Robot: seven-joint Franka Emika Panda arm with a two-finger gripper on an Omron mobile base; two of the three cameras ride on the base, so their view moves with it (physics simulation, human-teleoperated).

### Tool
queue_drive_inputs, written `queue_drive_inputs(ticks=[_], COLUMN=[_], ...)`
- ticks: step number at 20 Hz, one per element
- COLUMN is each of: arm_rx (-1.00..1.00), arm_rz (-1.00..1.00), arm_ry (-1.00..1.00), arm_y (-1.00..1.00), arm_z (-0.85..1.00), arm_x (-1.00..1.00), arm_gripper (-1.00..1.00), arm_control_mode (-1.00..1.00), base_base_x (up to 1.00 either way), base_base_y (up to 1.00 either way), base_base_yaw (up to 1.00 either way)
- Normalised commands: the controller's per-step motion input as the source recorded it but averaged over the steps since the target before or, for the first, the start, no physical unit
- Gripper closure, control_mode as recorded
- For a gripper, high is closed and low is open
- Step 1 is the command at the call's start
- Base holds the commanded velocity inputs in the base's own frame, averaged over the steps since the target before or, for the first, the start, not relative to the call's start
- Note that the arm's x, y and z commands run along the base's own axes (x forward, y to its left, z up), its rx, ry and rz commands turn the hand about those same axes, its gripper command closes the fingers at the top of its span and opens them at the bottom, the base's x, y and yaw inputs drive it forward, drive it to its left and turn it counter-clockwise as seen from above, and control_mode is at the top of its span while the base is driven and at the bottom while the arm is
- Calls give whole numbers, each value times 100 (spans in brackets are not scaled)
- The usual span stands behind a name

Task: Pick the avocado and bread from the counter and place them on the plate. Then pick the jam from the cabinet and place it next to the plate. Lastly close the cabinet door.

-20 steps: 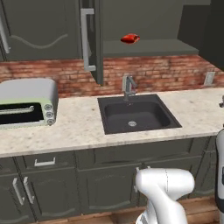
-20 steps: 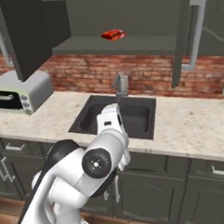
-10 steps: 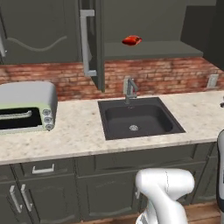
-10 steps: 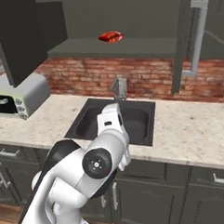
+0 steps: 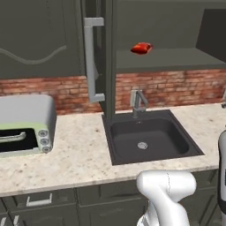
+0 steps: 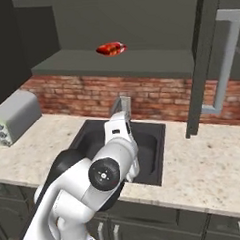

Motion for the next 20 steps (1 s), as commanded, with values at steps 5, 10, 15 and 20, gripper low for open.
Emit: queue_drive_inputs(ticks=[5,10,15,20], arm_rx=[0,0,0,0], arm_rz=[0,0,0,0], arm_ry=[0,0,0,0], arm_y=[0,0,0,0], arm_z=[0,0,0,0], arm_x=[0,0,0,0], arm_gripper=[-100,-100,-100,-100], arm_control_mode=[100,100,100,100], base_base_x=[43,-9,-7,0], base_base_y=[6,-6,-40,-27], base_base_yaw=[-1,0,-1,-12])
